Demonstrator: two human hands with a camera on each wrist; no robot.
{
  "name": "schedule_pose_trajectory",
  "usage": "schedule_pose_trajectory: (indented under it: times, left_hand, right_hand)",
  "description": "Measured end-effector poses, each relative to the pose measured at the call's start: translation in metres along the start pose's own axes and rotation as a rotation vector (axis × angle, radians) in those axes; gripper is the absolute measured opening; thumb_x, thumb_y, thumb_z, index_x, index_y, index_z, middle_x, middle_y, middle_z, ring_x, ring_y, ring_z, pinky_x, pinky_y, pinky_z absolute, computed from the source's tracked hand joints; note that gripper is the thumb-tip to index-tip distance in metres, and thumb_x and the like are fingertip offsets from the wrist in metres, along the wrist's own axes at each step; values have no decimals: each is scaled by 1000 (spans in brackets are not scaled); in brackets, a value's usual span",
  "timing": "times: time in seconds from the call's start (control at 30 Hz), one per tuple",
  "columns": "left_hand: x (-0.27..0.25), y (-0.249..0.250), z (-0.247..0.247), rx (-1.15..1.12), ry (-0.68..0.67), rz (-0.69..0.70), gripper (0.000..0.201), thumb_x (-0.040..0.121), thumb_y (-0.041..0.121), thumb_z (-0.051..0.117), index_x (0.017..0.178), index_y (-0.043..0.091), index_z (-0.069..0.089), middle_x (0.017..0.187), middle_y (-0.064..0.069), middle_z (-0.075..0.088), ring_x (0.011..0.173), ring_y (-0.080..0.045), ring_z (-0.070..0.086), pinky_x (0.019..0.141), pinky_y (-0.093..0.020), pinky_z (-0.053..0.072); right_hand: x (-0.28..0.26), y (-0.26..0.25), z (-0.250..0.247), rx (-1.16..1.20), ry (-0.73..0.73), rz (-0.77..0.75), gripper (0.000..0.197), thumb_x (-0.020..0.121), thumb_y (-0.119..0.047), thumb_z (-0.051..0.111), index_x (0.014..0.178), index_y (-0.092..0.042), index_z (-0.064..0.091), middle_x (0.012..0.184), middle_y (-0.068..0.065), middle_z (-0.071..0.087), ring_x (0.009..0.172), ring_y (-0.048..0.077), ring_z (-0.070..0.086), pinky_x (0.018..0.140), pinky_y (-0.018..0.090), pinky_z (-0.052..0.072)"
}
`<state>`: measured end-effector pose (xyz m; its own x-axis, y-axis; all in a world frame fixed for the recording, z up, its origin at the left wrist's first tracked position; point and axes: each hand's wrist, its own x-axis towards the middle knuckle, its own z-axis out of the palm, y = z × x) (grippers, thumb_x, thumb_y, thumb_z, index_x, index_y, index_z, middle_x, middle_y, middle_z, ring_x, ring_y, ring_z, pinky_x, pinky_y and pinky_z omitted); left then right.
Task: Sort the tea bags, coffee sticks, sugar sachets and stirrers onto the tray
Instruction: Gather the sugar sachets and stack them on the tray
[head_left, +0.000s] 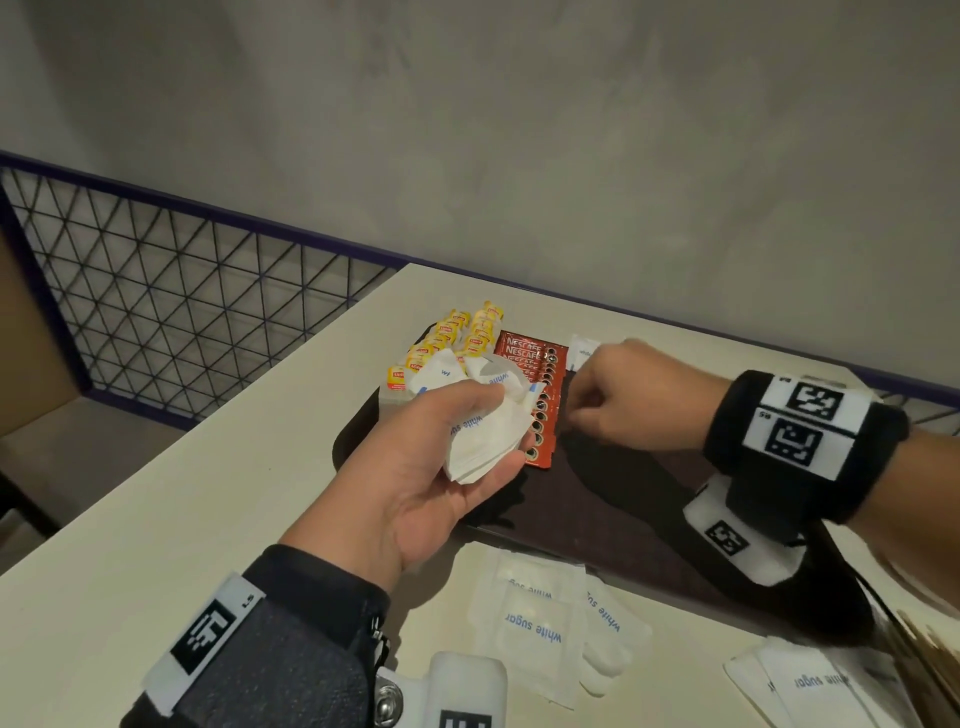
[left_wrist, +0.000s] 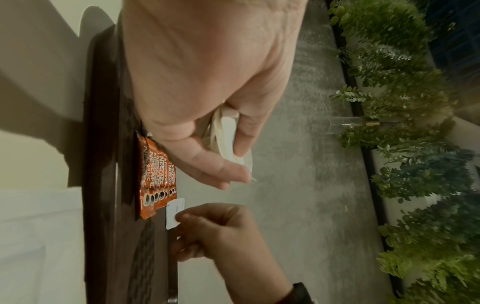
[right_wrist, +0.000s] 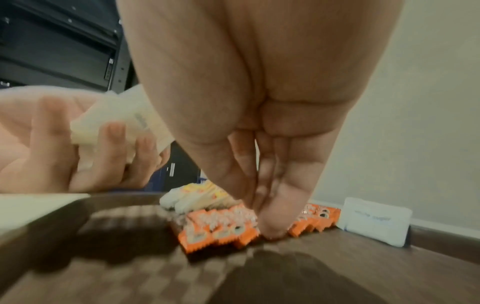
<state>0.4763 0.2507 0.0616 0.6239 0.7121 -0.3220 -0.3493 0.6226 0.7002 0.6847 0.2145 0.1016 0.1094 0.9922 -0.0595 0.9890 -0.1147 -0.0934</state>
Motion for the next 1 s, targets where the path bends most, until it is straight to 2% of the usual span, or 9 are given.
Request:
schedule_pose_trajectory:
  times: [0.1, 0.2, 0.27, 0.4, 0.53, 0.73, 0.83, 0.9, 1.0]
  left_hand:
    - [1, -2, -1, 23, -13, -3, 35, 88, 9, 75, 123, 14, 69, 101, -15, 80, 78, -28, 78, 45, -26, 55]
    - [1, -4, -1, 50, -21, 15, 34, 88, 11, 76, 121, 17, 70, 99, -12, 81, 77, -25, 78, 48, -27, 56]
    - [0, -5, -1, 63, -42, 29, 30, 89, 12, 75, 117, 19, 70, 90, -8, 81, 70, -21, 78, 49, -26, 57]
    - [0, -5, -2, 84, -19, 53, 39, 85, 10, 79, 122, 20, 70, 93, -6, 82, 70, -19, 79, 50, -28, 57]
    - [2, -4, -2, 85, 0, 71, 41, 85, 9, 79, 123, 20, 69, 94, -5, 82, 68, -17, 78, 49, -28, 57]
    - [5, -6, -3, 78, 53, 113, 43, 84, 10, 81, 123, 22, 69, 100, -6, 81, 67, -16, 78, 51, -29, 58]
    - [4, -5, -2, 54, 48, 122, 48, 81, 17, 86, 125, 22, 69, 102, -5, 81, 75, -19, 80, 54, -31, 59]
    - [3, -4, 0, 46, 35, 125, 52, 78, 28, 87, 126, 25, 68, 103, -4, 81, 80, -19, 80, 55, -32, 60]
    - [0, -3, 4, 39, 19, 123, 55, 76, 43, 86, 125, 27, 69, 101, -3, 81, 79, -20, 80, 58, -32, 60]
  right_hand:
    - [-6, -8, -21, 493, 70, 82, 17, 94, -23, 69, 87, -9, 76, 69, 5, 73, 59, 13, 70, 65, 31, 57]
    - [-13, -25, -33, 854, -21, 47, 34, 81, -35, 80, 94, -4, 74, 82, 13, 73, 69, 24, 69, 72, 41, 59]
    - [-16, -33, -32, 801, -72, -12, 40, 74, -40, 82, 98, -8, 75, 87, 14, 74, 70, 23, 68, 74, 42, 61]
    - [-15, -34, -30, 716, -13, -41, 16, 90, -16, 76, 102, -7, 74, 96, 22, 74, 71, 27, 66, 74, 47, 61]
    - [-16, -29, -34, 799, 2, 15, 11, 91, -6, 72, 100, -1, 73, 97, 24, 74, 74, 27, 66, 64, 36, 59]
    - [-18, -29, -39, 888, 75, 54, 7, 92, -4, 67, 90, 2, 71, 95, 33, 69, 73, 31, 59, 56, 33, 49]
    - [-17, -30, -34, 831, 299, 28, 12, 93, -11, 70, 82, -8, 74, 74, 15, 70, 64, 23, 57, 55, 34, 47]
    - [-18, -31, -30, 576, 511, -97, 10, 92, -16, 71, 84, -17, 77, 73, -1, 69, 64, 13, 59, 60, 33, 48]
    - [-22, -38, -24, 310, 542, -237, 10, 90, -15, 72, 91, -21, 80, 78, -12, 65, 73, 8, 61, 66, 27, 49]
